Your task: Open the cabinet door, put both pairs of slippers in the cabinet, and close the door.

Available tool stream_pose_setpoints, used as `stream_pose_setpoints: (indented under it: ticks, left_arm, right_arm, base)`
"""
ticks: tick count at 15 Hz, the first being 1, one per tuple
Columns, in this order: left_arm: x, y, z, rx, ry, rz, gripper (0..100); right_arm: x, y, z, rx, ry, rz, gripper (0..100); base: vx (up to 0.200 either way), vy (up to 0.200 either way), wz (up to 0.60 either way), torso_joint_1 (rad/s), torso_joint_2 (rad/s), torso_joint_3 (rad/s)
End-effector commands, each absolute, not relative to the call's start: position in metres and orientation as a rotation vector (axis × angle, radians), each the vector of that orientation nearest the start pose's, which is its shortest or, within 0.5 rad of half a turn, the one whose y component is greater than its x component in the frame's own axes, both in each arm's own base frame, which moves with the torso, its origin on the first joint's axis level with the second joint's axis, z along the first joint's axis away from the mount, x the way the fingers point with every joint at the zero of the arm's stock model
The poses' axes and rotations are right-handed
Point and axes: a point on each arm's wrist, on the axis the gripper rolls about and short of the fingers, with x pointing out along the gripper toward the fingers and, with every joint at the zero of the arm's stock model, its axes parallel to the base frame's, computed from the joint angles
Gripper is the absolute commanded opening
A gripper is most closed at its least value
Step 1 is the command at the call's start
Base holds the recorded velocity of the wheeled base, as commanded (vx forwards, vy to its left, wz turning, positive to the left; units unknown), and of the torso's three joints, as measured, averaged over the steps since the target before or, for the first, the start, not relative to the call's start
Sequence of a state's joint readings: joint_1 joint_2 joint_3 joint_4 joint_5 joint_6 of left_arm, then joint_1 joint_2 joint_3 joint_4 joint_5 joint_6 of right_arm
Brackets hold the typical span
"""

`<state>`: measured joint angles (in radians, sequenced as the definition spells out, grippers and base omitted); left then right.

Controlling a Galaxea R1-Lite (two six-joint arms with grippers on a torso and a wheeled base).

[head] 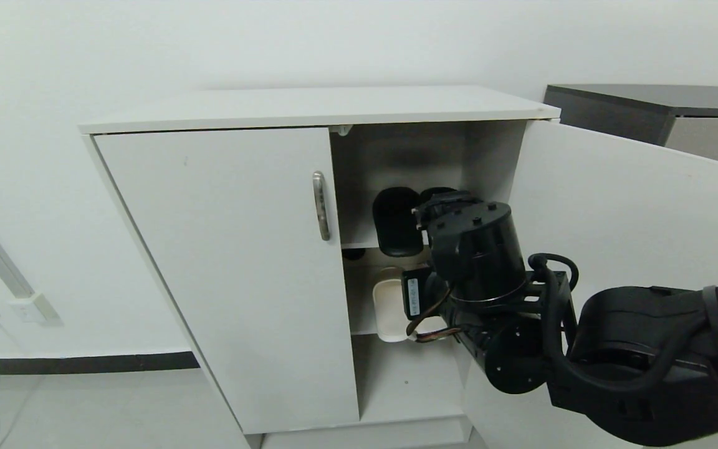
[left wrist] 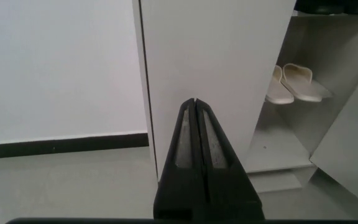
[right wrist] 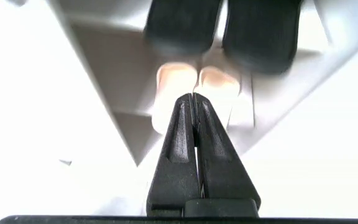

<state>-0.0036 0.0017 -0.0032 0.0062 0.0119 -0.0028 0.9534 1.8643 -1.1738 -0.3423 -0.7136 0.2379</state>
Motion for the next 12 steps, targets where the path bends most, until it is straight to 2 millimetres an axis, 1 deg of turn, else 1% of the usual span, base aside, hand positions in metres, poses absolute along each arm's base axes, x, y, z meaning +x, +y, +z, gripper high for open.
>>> stream_pose_setpoints:
  ticks: [1,7,12]
  left_arm:
    - [-0.023,0.0,0.076,-0.003,0.006,0.009,0]
    - [-0.023,0.0,0.076,-0.003,0.006,0.009,0]
    - [-0.023,0.0,0.076,-0.006,0.006,0.012,0]
  right_arm:
    - [0.222,0.288,0.196,-0.033,0.271,0.207,0]
    - [0.224,0.289,0.195,-0.023,0.259,0.207,0]
    - [0.228,0.291,0.186,-0.04,0.277,0.198,0]
  base:
    - [-0.2,0.0,0.0,-0.002,0.0,0.002]
    - [-0.2,0.0,0.0,0.001,0.0,0.002]
    - [-0.2,0.0,0.0,0.002,0.0,0.003]
